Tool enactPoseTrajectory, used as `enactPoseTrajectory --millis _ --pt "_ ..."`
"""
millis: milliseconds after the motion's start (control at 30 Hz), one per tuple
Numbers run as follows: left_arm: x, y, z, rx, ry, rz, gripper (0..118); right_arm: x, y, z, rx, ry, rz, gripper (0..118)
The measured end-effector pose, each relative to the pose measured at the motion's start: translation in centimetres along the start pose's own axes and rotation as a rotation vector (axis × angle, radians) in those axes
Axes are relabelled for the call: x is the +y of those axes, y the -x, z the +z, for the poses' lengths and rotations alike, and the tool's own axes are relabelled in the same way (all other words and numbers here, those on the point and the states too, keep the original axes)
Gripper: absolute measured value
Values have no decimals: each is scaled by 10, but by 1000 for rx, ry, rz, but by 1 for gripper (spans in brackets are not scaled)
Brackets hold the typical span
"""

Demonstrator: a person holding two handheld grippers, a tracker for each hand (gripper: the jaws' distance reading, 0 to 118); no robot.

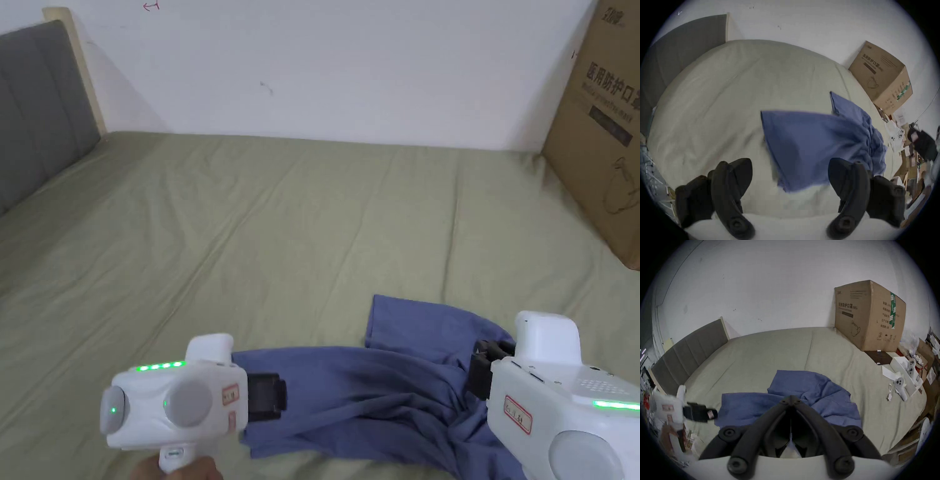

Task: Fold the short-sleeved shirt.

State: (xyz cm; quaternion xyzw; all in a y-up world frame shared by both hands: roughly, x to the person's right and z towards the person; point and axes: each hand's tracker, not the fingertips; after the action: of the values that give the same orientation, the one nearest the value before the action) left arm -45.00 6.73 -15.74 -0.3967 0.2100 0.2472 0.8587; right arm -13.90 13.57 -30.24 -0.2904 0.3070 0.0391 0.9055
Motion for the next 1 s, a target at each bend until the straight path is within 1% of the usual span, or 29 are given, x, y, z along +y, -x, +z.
enactPoseTrajectory --millis 167,233,267,300,333,367,400,433,467,533,567,667,700,733,767,800,833,867,900,933,967,1000 --pt "54 8 -49 32 12 -7 100 -1 -15 -16 -26 23 -31 0" --pt "65 10 -73 40 40 3 100 -3 -20 -24 -54 43 -24 0" --pt "67 12 -87 42 70 11 96 -4 -24 -28 -65 56 -20 0" --pt "67 15 -99 49 100 12 85 -5 -28 -33 -74 68 -24 0" --pt "65 17 -108 56 122 12 65 -7 -32 -36 -76 78 -31 0" --pt "60 17 -118 60 149 -2 56 -8 -36 -39 -79 86 -47 0" --pt "53 15 -121 144 161 -47 55 -8 -40 -41 -85 97 -62 0" --pt "47 13 -115 135 93 -119 55 -8 -44 -42 -95 104 -68 0" --pt "43 12 -107 95 51 -146 47 -8 -47 -41 -108 103 -66 0" --pt "41 12 -104 126 64 -104 9 -7 -54 -43 -125 93 -52 0" --pt "43 13 -103 119 65 -91 3 -4 -58 -46 -127 99 -52 0" --pt "51 9 -97 106 75 -107 3 12 -74 -58 -78 102 -74 0" --pt "52 7 -92 105 64 -115 3 22 -77 -66 -71 117 -56 2" --pt "55 5 -87 100 46 -116 3 32 -78 -75 -77 139 17 15" --pt "57 -1 -77 92 44 -113 3 42 -78 -85 -94 144 91 51" --pt "60 -3 -70 82 26 -112 3 53 -79 -102 -84 176 166 77" --pt "63 -4 -65 63 -2 -116 3 62 -80 -117 -62 198 207 86" --pt "66 -6 -59 60 -16 -120 3 72 -85 -133 -28 204 198 86" --pt "68 -9 -52 59 -35 -131 3 82 -91 -153 12 250 173 86" --pt "69 -11 -48 57 -53 -145 3 88 -96 -171 22 285 149 86" --pt "71 -12 -47 57 -54 -158 3 94 -102 -195 27 353 141 86" --pt "72 -13 -47 58 -47 -167 3 96 -104 -214 -16 426 171 86"
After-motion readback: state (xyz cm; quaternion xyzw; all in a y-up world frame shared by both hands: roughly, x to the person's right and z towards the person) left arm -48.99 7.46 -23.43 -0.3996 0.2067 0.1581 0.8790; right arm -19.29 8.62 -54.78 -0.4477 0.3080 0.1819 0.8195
